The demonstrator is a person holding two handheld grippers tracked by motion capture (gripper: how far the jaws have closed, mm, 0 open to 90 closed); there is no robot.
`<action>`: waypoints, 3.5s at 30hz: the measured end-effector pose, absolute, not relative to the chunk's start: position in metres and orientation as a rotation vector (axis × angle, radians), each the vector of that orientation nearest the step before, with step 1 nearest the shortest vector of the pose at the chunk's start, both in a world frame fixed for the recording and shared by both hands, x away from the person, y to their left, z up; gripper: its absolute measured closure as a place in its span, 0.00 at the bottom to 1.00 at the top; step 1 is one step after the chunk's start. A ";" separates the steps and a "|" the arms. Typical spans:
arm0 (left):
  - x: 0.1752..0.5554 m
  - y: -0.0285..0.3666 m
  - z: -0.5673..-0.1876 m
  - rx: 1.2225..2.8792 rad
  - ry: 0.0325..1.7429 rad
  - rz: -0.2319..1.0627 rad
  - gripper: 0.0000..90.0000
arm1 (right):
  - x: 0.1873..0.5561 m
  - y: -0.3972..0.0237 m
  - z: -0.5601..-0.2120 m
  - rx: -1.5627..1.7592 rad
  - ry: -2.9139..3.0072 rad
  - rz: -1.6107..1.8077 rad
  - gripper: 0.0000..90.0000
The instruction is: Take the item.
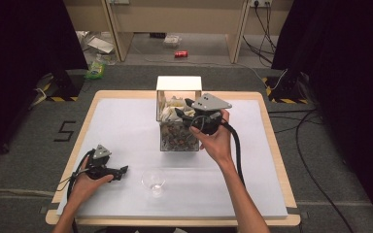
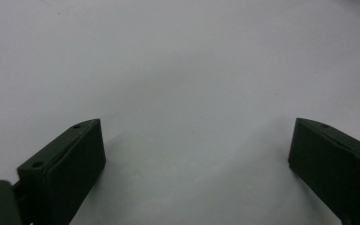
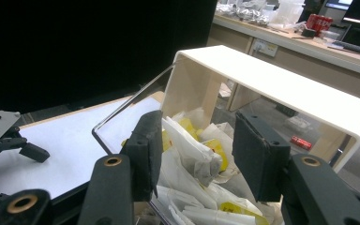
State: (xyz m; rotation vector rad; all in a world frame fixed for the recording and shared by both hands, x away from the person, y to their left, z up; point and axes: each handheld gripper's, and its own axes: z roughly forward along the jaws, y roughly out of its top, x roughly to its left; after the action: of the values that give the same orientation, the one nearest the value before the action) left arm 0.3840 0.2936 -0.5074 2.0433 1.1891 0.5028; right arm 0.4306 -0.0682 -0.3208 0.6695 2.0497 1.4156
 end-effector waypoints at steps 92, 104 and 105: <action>0.384 0.294 -0.507 2.046 1.189 0.501 0.04 | 0.373 -0.060 -0.250 0.379 1.985 1.501 1.00; 0.384 0.294 -0.507 2.046 1.189 0.502 0.04 | 0.345 -0.057 -0.265 0.306 2.023 1.536 1.00; 0.384 0.294 -0.507 2.046 1.189 0.502 0.04 | 0.343 -0.056 -0.267 0.301 2.031 1.536 1.00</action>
State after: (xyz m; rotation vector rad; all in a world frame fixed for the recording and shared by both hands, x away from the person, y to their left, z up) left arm 0.3839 0.2936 -0.5072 2.0459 1.1893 0.5017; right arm 0.3428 -0.0562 -0.2674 0.3009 2.0311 1.5361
